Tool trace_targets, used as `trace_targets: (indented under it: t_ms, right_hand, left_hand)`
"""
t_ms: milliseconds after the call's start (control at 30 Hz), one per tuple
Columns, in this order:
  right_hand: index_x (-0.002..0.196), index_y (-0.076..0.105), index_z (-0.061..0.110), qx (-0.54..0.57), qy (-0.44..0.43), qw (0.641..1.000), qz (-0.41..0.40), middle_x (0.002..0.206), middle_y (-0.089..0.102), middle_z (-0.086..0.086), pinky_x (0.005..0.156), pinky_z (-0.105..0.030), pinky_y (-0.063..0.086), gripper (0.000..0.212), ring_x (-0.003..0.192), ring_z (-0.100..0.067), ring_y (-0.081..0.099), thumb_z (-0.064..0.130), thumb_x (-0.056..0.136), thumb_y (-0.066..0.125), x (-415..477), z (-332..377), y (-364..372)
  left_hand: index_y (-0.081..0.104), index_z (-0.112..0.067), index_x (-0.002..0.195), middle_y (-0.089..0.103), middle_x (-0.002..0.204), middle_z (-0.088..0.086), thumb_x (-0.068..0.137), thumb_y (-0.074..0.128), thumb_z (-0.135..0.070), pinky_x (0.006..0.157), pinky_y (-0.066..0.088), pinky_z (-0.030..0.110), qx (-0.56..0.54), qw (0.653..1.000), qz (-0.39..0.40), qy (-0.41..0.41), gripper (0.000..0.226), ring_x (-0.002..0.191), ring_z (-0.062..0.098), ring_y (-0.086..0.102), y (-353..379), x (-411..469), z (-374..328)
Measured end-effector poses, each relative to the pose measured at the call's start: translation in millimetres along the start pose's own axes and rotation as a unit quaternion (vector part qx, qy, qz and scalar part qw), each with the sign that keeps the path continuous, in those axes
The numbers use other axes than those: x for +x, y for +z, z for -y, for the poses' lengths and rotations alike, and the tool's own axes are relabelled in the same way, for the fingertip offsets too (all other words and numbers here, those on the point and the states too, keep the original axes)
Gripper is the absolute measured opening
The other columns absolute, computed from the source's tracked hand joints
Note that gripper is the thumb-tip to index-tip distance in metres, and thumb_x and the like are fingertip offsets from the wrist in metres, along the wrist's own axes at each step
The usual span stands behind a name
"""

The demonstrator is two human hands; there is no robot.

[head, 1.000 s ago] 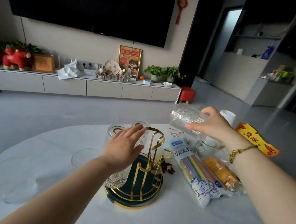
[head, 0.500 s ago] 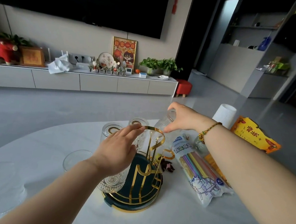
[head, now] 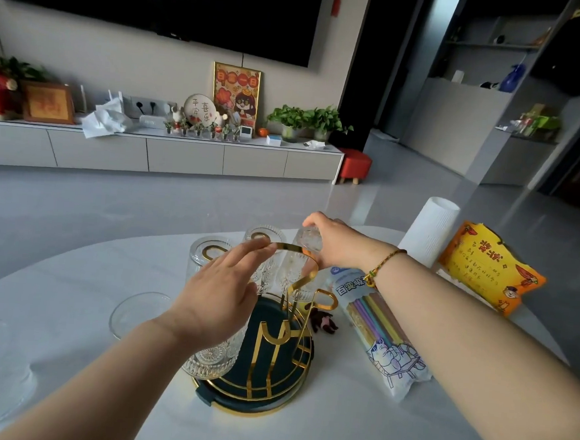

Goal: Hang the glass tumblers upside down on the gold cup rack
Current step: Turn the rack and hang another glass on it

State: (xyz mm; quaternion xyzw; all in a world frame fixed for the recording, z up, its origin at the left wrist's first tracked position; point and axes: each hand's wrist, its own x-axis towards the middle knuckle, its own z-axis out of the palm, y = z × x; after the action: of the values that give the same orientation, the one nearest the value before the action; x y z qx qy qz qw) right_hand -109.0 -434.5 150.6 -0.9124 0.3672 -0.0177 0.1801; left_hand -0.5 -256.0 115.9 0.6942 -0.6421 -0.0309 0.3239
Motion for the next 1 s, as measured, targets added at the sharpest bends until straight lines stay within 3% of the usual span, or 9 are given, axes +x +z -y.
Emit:
trace_targets:
  t_ms: [267,733,867,1000]
  right_hand:
    - [0.121,0.037,0.011,-0.013,-0.067,0.998,0.002,0.129,0.045,-0.012,0.092,-0.032,0.034,0.078,0.12,-0.025,0.033,0.032,0.059,0.08,-3.4,-3.6,20.8]
    - [0.128,0.033,0.014,-0.017,-0.077,0.997,-0.009,0.135,0.041,-0.011,0.1,-0.037,0.033,0.084,0.124,-0.026,0.032,0.031,0.06,0.08,-2.3,-11.8,25.6]
    - [0.133,0.028,0.015,0.014,-0.05,0.998,-0.023,0.14,0.037,-0.01,0.103,-0.038,0.033,0.088,0.127,-0.025,0.035,0.026,0.062,0.079,-12.6,-14.3,17.2]
    - [0.132,0.03,0.016,0.018,-0.034,0.997,-0.06,0.142,0.035,-0.008,0.101,-0.033,0.032,0.076,0.128,-0.023,0.034,0.023,0.069,0.073,-34.9,-15.8,3.3]
  left_hand:
    - [0.024,-0.028,0.134,0.026,0.148,-0.004,0.088,0.039,-0.005,0.107,0.031,0.037,-0.012,1.0,-0.003,-0.002,0.054,0.131,0.018,0.032,0.8,-0.4,3.3]
    - [0.023,-0.027,0.135,0.023,0.149,-0.004,0.087,0.04,-0.003,0.11,0.027,0.039,-0.006,1.0,-0.005,-0.007,0.056,0.133,0.018,0.028,2.4,-1.1,0.8]
    - [0.021,-0.027,0.135,0.024,0.149,-0.003,0.088,0.039,-0.004,0.112,0.019,0.036,0.017,1.0,-0.004,-0.003,0.056,0.134,0.016,0.026,1.4,0.2,1.7]
    - [0.016,-0.029,0.136,0.019,0.151,-0.004,0.09,0.038,-0.009,0.114,0.011,0.036,0.047,0.999,0.009,-0.017,0.055,0.136,0.016,0.02,-2.2,0.9,-1.4]
